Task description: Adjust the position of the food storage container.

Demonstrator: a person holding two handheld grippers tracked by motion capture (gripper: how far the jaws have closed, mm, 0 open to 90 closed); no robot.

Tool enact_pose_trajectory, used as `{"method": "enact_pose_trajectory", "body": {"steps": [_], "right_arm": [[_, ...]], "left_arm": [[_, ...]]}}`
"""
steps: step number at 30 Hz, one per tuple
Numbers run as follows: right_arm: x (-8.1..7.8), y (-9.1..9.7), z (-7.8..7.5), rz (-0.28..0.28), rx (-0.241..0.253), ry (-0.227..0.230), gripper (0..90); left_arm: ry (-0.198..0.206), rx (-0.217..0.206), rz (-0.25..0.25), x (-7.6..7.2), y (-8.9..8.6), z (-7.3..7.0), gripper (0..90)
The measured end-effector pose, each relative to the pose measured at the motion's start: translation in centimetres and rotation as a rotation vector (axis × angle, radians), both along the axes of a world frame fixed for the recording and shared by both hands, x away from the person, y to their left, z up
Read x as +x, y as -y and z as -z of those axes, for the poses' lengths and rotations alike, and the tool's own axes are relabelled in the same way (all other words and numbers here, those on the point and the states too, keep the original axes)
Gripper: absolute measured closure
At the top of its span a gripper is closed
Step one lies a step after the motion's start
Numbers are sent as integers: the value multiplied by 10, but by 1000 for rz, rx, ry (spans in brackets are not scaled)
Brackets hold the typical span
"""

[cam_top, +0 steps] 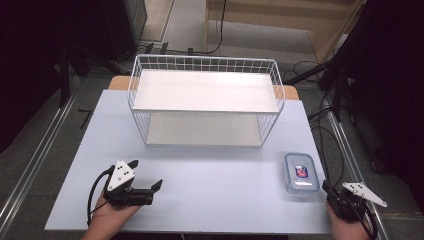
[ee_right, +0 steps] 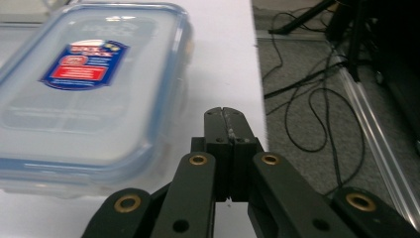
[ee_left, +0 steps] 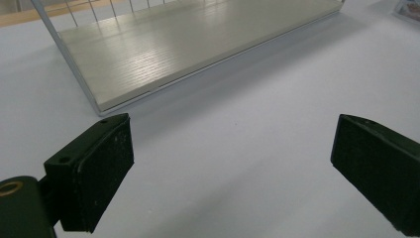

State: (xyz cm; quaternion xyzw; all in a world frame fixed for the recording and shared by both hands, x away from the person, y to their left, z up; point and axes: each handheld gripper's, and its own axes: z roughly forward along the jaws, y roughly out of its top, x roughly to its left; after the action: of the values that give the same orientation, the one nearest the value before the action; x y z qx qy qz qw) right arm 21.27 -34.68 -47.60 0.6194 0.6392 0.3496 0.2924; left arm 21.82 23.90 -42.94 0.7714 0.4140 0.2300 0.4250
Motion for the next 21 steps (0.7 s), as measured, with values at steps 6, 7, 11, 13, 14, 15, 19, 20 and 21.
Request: {"method": "enact_pose_trajectory", "body": {"steps": [6, 7, 11, 13, 14, 15, 19, 20, 21], "right_arm": [[2, -14, 3, -80, -16, -4, 900], [1, -18, 2, -98, -18, -5, 900], [-2, -37, -3, -169, -26, 3, 900], [-2, -51, -4, -222, -33, 3, 900], [-2, -55, -5, -241, -34, 2, 900], [-1, -61, -5, -262, -33, 0, 900], [0, -84, -4, -342, -49, -13, 900], [1, -86, -5, -355, -45, -18, 900], [2, -87, -5, -353, -41, -17, 900]], "left_arm": [[1, 2, -4, -2, -2, 0, 34], [-2, 2, -2, -2, -2, -1, 35], [-2, 2, 0, -2, -2, -1, 35], [1, 4, 5, -3, -1, -1, 35], [2, 4, 9, -3, 0, -1, 35], [1, 4, 9, -3, 0, -1, 36], [3, 2, 8, -3, 0, -1, 36], [4, 3, 8, -3, 0, -1, 36], [5, 1, 3, -3, 0, -1, 35]]}}
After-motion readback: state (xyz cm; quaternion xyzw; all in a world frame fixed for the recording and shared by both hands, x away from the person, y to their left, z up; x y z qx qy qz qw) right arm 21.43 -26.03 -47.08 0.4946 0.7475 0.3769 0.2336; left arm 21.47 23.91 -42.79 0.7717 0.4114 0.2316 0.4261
